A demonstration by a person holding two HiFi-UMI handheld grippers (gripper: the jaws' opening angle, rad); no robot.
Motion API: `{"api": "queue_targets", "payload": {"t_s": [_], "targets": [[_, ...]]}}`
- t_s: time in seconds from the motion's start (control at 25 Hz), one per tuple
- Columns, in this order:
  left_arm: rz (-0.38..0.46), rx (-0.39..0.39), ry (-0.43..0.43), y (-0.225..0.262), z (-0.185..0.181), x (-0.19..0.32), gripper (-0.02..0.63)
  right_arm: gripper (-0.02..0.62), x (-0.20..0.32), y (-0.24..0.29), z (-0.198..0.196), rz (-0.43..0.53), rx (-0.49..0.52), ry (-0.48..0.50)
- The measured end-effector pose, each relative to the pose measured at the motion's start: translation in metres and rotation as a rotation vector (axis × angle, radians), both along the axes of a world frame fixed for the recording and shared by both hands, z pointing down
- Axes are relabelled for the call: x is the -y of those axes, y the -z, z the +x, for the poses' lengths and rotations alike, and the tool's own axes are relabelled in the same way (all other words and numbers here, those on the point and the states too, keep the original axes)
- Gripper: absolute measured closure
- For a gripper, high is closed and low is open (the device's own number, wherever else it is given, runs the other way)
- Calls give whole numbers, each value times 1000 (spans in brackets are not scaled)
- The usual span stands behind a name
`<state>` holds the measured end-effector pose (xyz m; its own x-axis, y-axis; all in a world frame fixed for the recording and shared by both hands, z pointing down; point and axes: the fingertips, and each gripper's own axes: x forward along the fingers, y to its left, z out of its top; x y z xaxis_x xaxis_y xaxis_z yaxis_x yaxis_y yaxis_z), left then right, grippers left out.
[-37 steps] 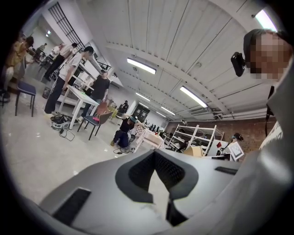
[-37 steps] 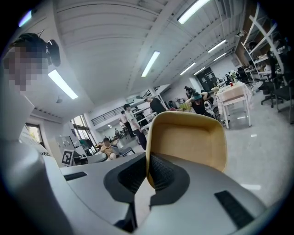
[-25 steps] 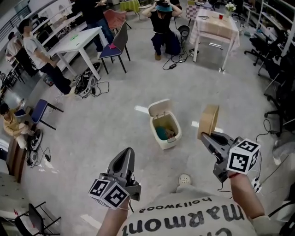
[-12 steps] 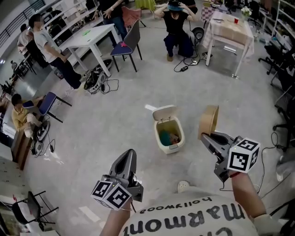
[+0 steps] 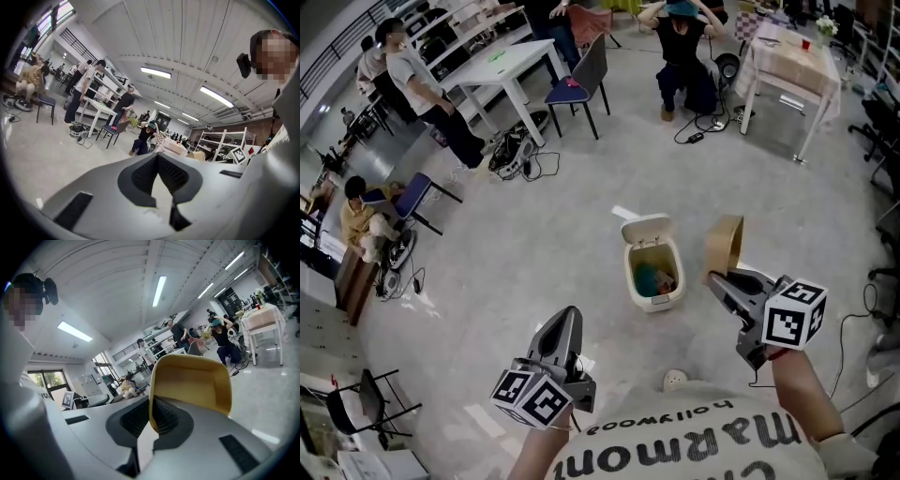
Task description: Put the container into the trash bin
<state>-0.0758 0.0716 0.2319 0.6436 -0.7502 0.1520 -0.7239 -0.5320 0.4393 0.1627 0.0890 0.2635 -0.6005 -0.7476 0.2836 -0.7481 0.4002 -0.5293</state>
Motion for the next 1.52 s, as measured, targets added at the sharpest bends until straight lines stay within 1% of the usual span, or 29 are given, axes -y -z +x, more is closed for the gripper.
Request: {"api": "queue_targets", "payload": {"t_s": [0.28, 0.44, 0.76, 0.84, 0.96, 1.2, 1.4, 1.52], "targets": [[17, 9, -14, 5, 9, 3, 612, 589, 3, 1, 8, 5, 7, -9], [19, 19, -18, 6, 7, 4, 612, 589, 6, -1, 7, 3, 25, -14], [-5, 46, 2, 1, 3, -4, 612, 589, 6, -13, 7, -29, 49, -13], [-14, 53, 4, -2, -2, -2, 612, 589, 9, -15, 1, -41, 55, -9], [-37, 43, 0, -10, -11, 6, 612, 589, 12, -20, -11, -58, 35, -1], [-84, 34, -92, -20, -1, 29, 612, 589, 18, -24, -4, -99, 29, -86], [-71, 45, -178, -7, 11, 68, 612, 589, 32, -14, 5, -100, 25, -170], [-61, 55, -215, -1, 7, 87, 612, 589, 43, -11, 1, -96, 41, -213]]}}
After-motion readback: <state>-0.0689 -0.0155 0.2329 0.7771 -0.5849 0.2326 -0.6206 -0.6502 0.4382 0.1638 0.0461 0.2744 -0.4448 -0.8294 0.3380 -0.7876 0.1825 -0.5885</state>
